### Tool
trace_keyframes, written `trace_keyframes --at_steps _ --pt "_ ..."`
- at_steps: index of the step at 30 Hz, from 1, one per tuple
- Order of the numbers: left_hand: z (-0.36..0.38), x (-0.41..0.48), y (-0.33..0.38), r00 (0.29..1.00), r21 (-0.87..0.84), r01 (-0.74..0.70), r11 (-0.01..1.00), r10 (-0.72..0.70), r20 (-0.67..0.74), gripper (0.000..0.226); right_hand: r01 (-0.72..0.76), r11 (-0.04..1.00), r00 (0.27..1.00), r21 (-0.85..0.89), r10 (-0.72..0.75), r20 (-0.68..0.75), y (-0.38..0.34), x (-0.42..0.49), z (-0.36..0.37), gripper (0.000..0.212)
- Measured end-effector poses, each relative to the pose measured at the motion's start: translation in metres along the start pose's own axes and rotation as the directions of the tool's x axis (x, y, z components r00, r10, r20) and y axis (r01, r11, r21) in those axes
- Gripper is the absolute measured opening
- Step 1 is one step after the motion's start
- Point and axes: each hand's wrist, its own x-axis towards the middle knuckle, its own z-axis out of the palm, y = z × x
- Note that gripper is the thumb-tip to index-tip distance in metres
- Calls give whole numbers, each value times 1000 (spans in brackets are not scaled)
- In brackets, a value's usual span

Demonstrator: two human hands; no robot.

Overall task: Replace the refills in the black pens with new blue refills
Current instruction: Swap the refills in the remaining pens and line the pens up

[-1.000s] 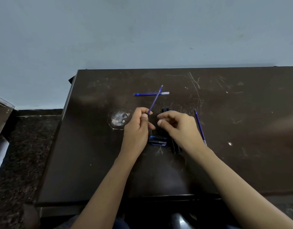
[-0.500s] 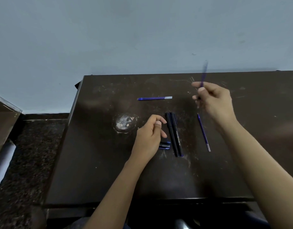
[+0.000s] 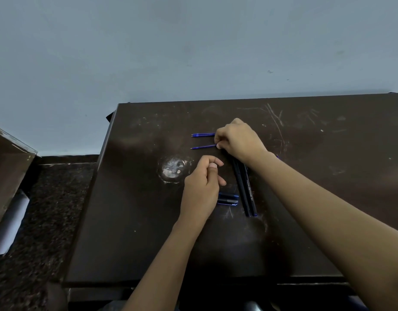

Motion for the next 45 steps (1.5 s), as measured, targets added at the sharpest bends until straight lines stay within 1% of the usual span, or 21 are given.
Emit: trace_keyframes --at_steps 3,6,8,14,17,21,23,25,28,30,31,32,34,35,36,37,39,41,42,44,45 --pt "0 -1 0 1000 -6 5 1000 -5 -3 22 15 999 997 -31 -17 -75 1 6 2 31" --pt "-1 -1 1 1000 -3 13 1000 -13 -2 22 -9 1000 997 -4 8 -75 2 13 3 39" --pt "-1 -1 1 1000 -2 11 1000 -11 -5 22 -27 999 998 33 29 -63 2 17 5 36" --pt "-3 0 1 1000 -8 14 1000 -14 -1 22 -116 969 990 218 131 -59 5 22 8 23" --pt "-3 0 1 1000 -3 14 1000 -14 1 22 -125 958 987 259 147 -66 5 22 8 23" --pt "-2 1 0 1000 1 15 1000 -15 -7 23 -120 955 987 271 143 -69 5 22 9 24" --pt "-2 2 -1 1000 -1 12 1000 -12 -13 23 -117 949 984 291 150 -92 5 19 7 25" --pt "-2 2 -2 1000 -4 12 1000 -12 -23 23 -120 921 967 370 193 -169 4 12 2 25" --pt "-3 3 -3 999 -12 20 1000 -20 -39 22 -161 842 885 515 354 -302 4 -11 -11 21" --pt "-3 3 -2 999 -17 26 1000 -27 -41 22 -270 826 822 494 465 -328 12 -32 -20 21" --pt "-3 3 -2 999 -18 30 999 -31 -39 22 -365 819 795 442 522 -310 17 -42 -24 23" --pt "-4 3 -1 999 -14 34 999 -35 -36 22 -486 795 765 364 588 -262 22 -54 -27 25" --pt "-4 2 0 998 -3 42 999 -42 -36 21 -719 677 670 157 736 -101 28 -75 -35 33" --pt "-4 3 0 998 7 48 999 -47 -40 20 -790 610 611 58 792 -8 29 -83 -36 39" --pt "-4 3 0 998 17 54 998 -53 -45 19 -825 565 563 -13 823 72 30 -89 -37 44" --pt "-4 3 0 997 22 58 998 -57 -46 18 -836 547 539 -40 832 129 30 -94 -37 46" --pt "-5 2 0 997 21 66 998 -65 -36 17 -833 553 543 -10 822 174 30 -100 -33 36" --pt "-5 2 0 997 5 70 998 -70 -26 17 -817 577 571 14 804 167 29 -102 -29 24" --pt "-6 2 1 997 -11 73 997 -73 -24 18 -804 594 590 21 793 153 28 -103 -28 22" --pt "-6 2 2 996 -29 88 996 -88 -14 22 -758 642 652 114 746 133 24 -105 -27 22" --pt "-7 2 2 995 -30 97 995 -97 -4 24 -714 664 696 222 708 120 21 -106 -27 22"
